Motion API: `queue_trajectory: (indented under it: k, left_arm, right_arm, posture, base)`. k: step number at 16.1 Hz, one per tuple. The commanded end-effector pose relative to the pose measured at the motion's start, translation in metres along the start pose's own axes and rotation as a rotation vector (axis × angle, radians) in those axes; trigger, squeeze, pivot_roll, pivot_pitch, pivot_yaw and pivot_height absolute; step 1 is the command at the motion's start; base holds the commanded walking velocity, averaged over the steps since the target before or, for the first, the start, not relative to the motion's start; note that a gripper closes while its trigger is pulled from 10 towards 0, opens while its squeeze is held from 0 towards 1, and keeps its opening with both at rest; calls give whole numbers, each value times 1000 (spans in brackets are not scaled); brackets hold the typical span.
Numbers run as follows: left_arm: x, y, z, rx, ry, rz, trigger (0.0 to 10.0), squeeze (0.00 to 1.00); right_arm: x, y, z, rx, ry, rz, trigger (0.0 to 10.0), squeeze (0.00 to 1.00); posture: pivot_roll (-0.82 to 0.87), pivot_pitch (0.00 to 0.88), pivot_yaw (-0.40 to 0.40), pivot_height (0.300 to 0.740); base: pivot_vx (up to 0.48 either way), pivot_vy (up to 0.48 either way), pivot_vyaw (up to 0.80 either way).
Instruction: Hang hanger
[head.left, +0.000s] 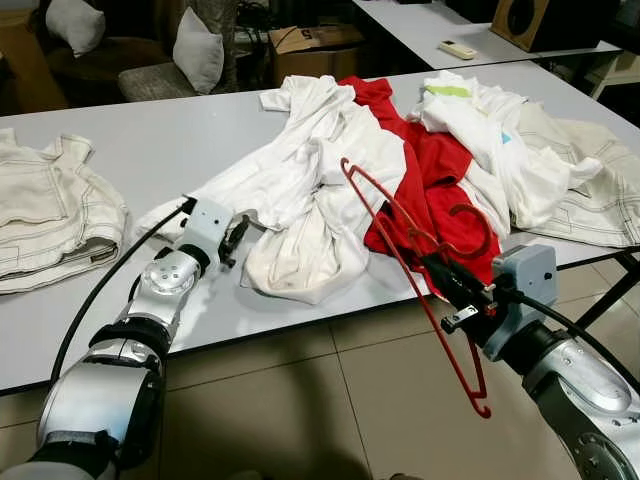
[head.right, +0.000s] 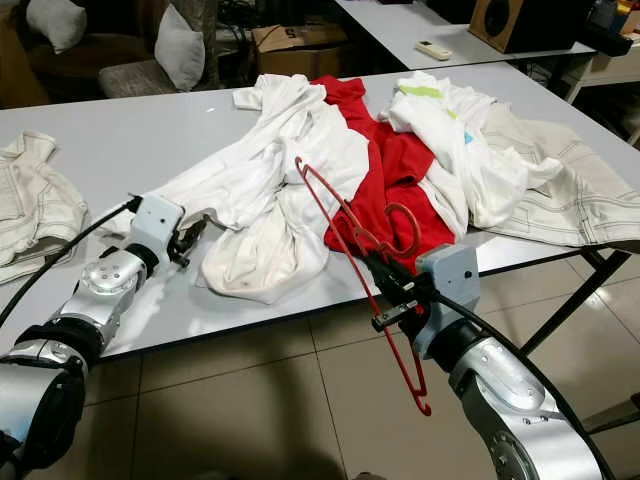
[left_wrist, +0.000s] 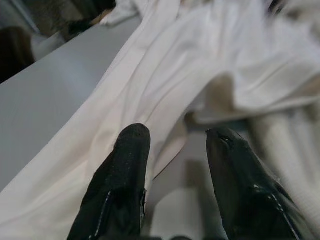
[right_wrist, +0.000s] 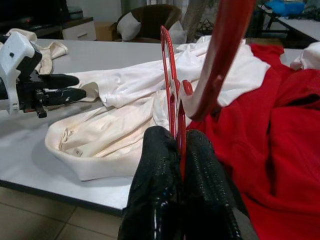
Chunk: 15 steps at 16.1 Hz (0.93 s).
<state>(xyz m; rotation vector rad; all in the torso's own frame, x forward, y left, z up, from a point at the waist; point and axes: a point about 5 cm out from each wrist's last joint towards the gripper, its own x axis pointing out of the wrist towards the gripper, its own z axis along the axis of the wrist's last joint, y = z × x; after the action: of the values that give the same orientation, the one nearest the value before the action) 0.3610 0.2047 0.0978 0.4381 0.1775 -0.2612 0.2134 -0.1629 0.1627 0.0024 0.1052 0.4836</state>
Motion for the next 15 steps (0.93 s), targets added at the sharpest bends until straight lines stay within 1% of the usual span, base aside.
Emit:
queue_trajectory:
  k: [1, 3, 4, 5, 6, 8, 10, 12, 13, 14, 15]
  left_arm:
    - [3, 8, 5, 31, 27, 49, 10000, 0]
    - [3, 12, 6, 25, 42, 87, 10000, 0]
    - [4, 13, 6, 19, 44, 89, 10000, 0]
    - [4, 11, 6, -7, 46, 85, 10000, 0]
    - [4, 11, 6, -7, 48, 84, 10000, 0]
    - [6, 5, 4, -10, 70, 72, 10000, 0]
    - [5, 7, 2, 24, 95, 120, 10000, 0]
    - [4, 16, 2, 35, 108, 200, 10000, 0]
    - [4, 18, 2, 43, 110, 211, 8745, 0]
    - [3, 20, 2, 46, 110, 230, 4784, 0]
    - [2, 24, 3, 59, 104, 260, 353, 0]
  right_arm:
    - [-4, 0, 7, -8, -13, -8, 10000, 0]
    - [-6, 1, 9, -8, -12, -4, 10000, 0]
    - [-6, 2, 9, -7, -10, -1, 10000, 0]
    - [-8, 5, 10, -6, -6, 3, 10000, 0]
    - [-8, 5, 10, -6, -5, 4, 10000, 0]
    - [-12, 8, 12, -5, 7, 7, 10000, 0]
    - [-15, 9, 14, -5, 11, 9, 10000, 0]
    - [-17, 11, 15, -3, 15, 10, 10000, 0]
    - [-18, 12, 15, -2, 17, 11, 10000, 0]
    - [-18, 12, 16, 0, 20, 11, 10000, 0]
    - [-20, 13, 16, 2, 23, 10, 10000, 0]
  posture:
    - [-276, 31, 19, 740]
    - [-284, 46, 17, 740]
    - [-291, 55, 16, 740]
    - [-302, 65, 12, 740]
    - [-302, 65, 12, 740]
    - [-325, 80, 4, 740]
    - [-339, 89, 0, 740]
    - [-349, 100, -5, 740]
    - [-349, 101, -6, 740]
    - [-351, 104, -7, 740]
    - [-352, 107, -8, 740]
  base:
    - [0, 0, 0]
    - [0, 0, 0]
    - [0, 0, 0]
    - [0, 0, 0]
    - [0, 0, 0]
    - [0, 0, 0]
    - [0, 0, 0]
    - [0, 0, 0]
    - [0, 0, 0]
    - [0, 0, 0]
    - [0, 0, 0]
